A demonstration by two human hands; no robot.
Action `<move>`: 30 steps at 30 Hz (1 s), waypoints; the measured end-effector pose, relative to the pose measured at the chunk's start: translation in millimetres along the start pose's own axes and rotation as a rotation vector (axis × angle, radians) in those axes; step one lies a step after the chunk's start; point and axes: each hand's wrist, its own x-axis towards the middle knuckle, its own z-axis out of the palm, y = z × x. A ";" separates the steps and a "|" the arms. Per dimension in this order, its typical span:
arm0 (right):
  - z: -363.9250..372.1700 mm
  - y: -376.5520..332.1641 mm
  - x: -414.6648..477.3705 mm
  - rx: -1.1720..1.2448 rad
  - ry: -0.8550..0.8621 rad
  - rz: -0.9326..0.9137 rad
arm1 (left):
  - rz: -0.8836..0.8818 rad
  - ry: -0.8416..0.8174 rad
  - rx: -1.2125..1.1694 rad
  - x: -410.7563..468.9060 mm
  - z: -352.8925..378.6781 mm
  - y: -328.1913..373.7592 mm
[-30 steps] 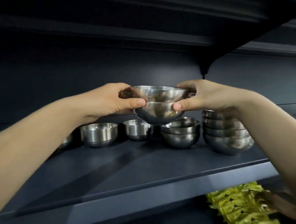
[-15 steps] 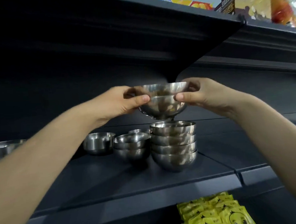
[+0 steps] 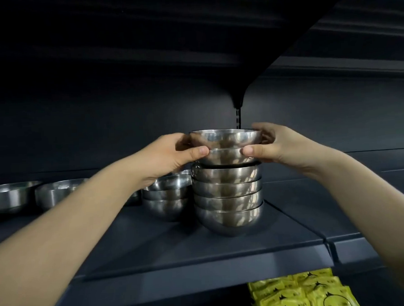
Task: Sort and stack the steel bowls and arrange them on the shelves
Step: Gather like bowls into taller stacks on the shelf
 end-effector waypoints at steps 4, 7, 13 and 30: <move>1.6 8.2 -6.5 0.015 -0.032 -0.025 | -0.008 -0.013 -0.039 -2.6 3.8 -5.5; 4.7 13.6 -11.0 0.066 -0.020 -0.034 | 0.008 -0.029 -0.053 -3.1 6.2 -8.0; 6.5 16.2 -12.7 0.129 -0.034 -0.019 | 0.061 -0.063 -0.064 -5.6 7.6 -14.2; 12.5 30.5 -27.0 0.139 -0.186 0.090 | -0.014 0.012 -0.039 -24.0 22.2 -32.6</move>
